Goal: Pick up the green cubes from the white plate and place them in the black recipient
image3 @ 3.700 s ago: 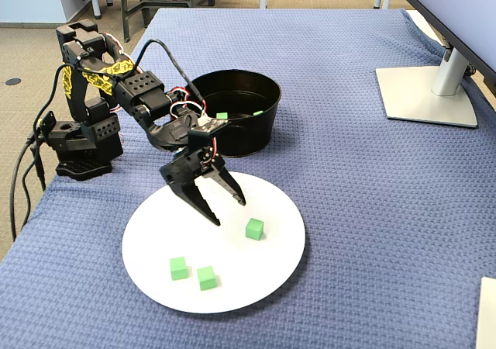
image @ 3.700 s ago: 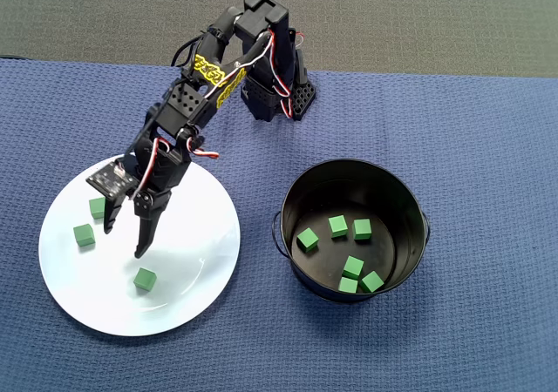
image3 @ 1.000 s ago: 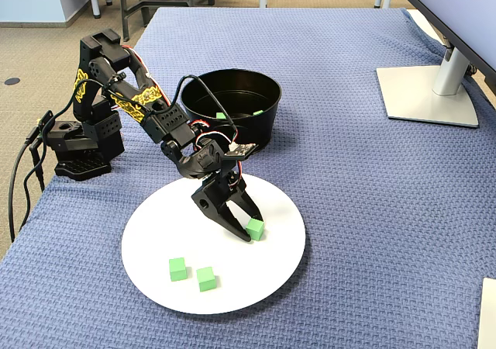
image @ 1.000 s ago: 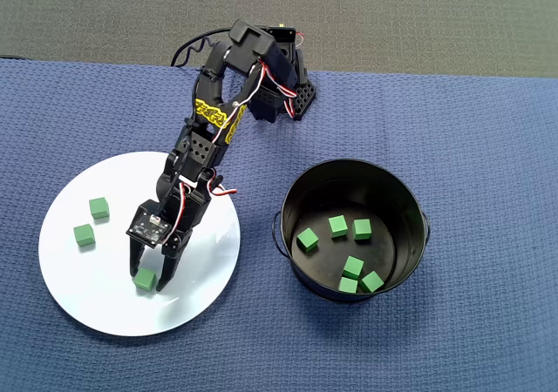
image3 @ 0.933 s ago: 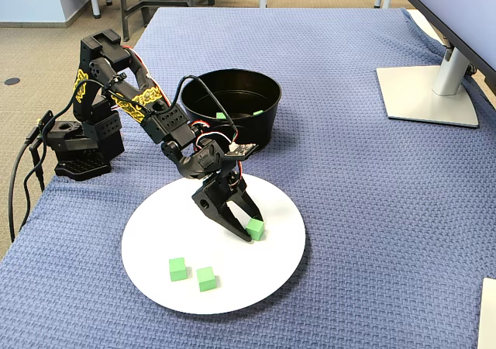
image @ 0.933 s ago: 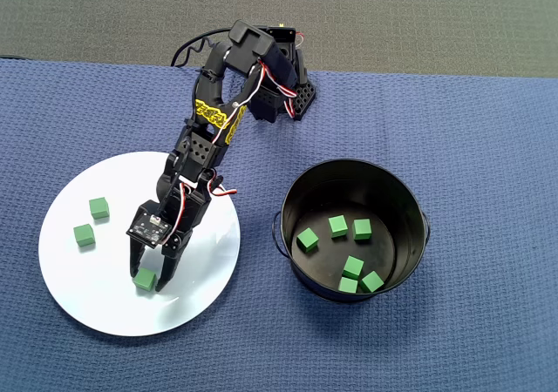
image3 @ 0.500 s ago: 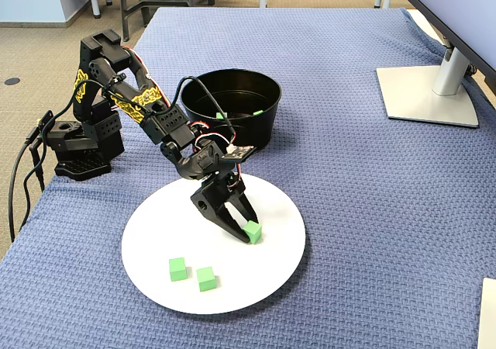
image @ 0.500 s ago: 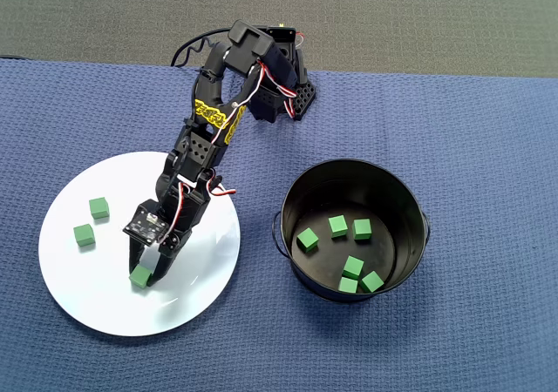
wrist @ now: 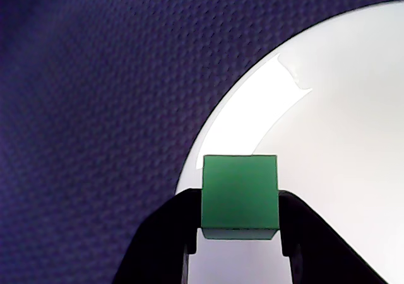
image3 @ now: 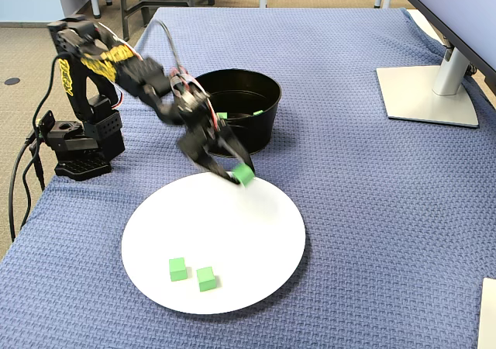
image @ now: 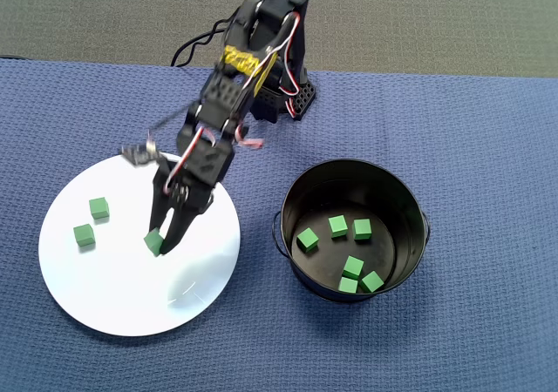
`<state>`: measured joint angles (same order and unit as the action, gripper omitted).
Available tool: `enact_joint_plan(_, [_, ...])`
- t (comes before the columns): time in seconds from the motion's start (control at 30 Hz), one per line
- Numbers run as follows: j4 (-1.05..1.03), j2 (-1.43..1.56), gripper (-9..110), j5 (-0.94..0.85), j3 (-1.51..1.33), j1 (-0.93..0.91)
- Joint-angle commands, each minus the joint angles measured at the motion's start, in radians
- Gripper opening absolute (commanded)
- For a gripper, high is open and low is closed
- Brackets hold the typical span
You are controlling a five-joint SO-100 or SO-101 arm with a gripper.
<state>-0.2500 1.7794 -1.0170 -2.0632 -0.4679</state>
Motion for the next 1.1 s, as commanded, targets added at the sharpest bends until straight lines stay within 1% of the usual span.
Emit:
enact_joint_plan(0.0, [-0.278,0.215,0,0.319,0.106,0.075])
enact_joint_plan(0.17, [-0.634,0.331,0,0.598,0.210,0.252])
enact_joint_plan(0.33, [-0.857,0.391,0,0.822,0.295,0.499])
enact_joint_plan(0.43, [-0.911,0.382,0,0.948,0.305,0.658])
enact_joint_plan(0.53, [-0.864,0.353,0,1.022,0.267,0.792])
enact_joint_plan(0.6, [-0.853,0.327,1,1.039,0.261,0.862])
enact_joint_plan(0.63, [-0.848,0.316,12,1.032,0.264,0.890])
enact_joint_plan(0.67, [-0.841,0.310,26,1.019,0.264,0.908])
enact_joint_plan(0.7, [-0.833,0.308,33,1.000,0.264,0.920])
enact_joint_plan(0.73, [-0.821,0.313,36,0.989,0.258,0.923])
enact_joint_plan(0.83, [-0.793,0.339,35,0.965,0.245,0.908])
enact_joint_plan(0.93, [-0.804,0.356,34,0.907,0.282,0.834])
enact_joint_plan(1.0, [-0.850,0.357,33,0.831,0.328,0.767])
enact_joint_plan(1.07, [-0.888,0.365,32,0.712,0.367,0.672])
